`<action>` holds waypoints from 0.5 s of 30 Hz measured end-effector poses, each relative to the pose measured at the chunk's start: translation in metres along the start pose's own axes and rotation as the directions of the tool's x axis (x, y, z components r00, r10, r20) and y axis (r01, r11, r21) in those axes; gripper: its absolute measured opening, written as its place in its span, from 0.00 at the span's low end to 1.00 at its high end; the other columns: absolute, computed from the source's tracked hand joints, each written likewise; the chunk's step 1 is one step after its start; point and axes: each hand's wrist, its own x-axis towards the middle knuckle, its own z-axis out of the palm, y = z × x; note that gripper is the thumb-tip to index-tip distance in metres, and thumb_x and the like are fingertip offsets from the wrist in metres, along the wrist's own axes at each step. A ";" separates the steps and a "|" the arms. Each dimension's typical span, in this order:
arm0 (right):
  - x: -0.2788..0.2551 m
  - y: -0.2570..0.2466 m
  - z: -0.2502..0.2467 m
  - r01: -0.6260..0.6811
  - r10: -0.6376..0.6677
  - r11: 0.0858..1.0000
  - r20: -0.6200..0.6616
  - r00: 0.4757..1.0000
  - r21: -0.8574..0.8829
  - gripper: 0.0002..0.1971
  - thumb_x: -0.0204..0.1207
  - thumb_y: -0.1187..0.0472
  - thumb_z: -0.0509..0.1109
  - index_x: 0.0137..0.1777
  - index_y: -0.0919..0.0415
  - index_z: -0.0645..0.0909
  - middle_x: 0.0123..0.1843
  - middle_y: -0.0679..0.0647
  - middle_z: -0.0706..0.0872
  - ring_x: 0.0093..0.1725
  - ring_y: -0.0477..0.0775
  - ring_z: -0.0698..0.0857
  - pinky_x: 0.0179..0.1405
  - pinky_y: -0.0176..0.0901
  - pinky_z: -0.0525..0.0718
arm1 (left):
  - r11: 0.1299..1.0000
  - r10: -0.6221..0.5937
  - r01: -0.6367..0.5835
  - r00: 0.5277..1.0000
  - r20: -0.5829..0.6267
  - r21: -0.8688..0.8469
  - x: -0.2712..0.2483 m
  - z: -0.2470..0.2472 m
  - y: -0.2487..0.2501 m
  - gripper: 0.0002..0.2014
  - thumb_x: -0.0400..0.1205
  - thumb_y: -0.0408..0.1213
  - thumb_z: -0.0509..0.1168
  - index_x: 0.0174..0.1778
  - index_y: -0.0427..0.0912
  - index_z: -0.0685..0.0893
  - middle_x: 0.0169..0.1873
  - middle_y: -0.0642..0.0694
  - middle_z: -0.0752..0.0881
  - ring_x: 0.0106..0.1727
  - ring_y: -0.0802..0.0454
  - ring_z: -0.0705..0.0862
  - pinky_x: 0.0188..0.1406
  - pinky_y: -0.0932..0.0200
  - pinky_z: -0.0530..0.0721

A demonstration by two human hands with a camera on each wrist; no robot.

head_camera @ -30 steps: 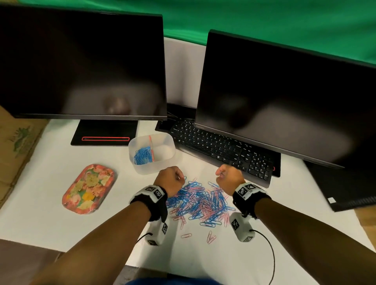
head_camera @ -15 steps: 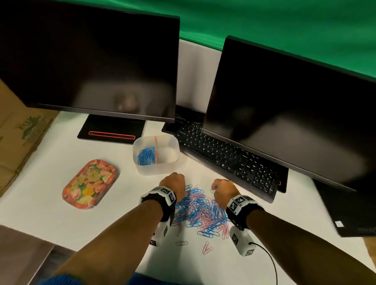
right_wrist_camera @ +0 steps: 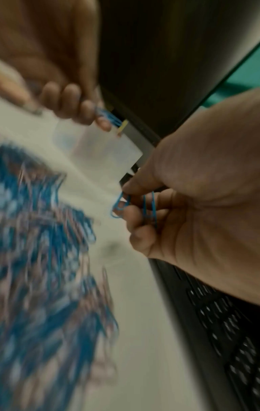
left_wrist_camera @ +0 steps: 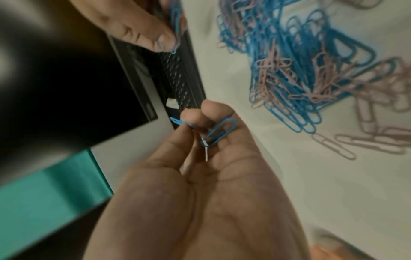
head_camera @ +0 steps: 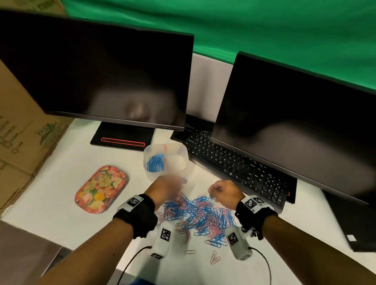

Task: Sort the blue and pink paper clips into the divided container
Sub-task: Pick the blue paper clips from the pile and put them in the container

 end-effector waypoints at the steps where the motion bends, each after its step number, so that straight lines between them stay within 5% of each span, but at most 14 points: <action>1: 0.000 -0.013 0.005 -0.022 0.016 0.991 0.043 0.999 0.131 0.11 0.79 0.68 0.66 0.34 0.59 0.80 0.34 0.58 0.85 0.27 0.50 0.79 0.26 0.42 0.76 | 0.996 0.000 0.000 1.000 0.000 -0.086 -0.004 -0.005 0.006 0.09 0.82 0.20 0.58 0.49 0.29 0.83 0.30 0.39 0.77 0.29 0.48 0.76 0.27 0.58 0.78; 6: 0.002 -0.085 0.033 -0.061 -0.016 0.892 0.165 0.986 0.448 0.06 0.81 0.69 0.65 0.41 0.65 0.78 0.31 0.61 0.81 0.23 0.51 0.78 0.16 0.35 0.76 | 0.986 0.026 -0.043 0.994 -0.104 -0.160 -0.008 -0.028 0.036 0.10 0.83 0.22 0.56 0.43 0.32 0.82 0.34 0.38 0.81 0.31 0.47 0.79 0.31 0.58 0.83; 11: 0.026 -0.144 0.054 -0.072 0.015 0.915 0.145 0.989 0.396 0.03 0.80 0.72 0.65 0.44 0.68 0.77 0.31 0.62 0.79 0.20 0.52 0.79 0.17 0.38 0.81 | 0.997 0.017 -0.034 0.971 -0.237 -0.070 0.005 -0.047 0.061 0.08 0.83 0.25 0.58 0.44 0.31 0.82 0.33 0.36 0.83 0.32 0.43 0.82 0.32 0.57 0.85; 15: 0.044 -0.172 0.065 -0.130 0.090 0.914 0.121 0.989 0.384 0.12 0.80 0.77 0.61 0.37 0.64 0.72 0.31 0.62 0.75 0.17 0.52 0.79 0.16 0.39 0.82 | 0.998 -0.023 0.006 0.962 -0.273 -0.062 0.017 -0.054 0.075 0.09 0.83 0.30 0.58 0.43 0.34 0.82 0.31 0.38 0.86 0.29 0.46 0.87 0.36 0.56 0.87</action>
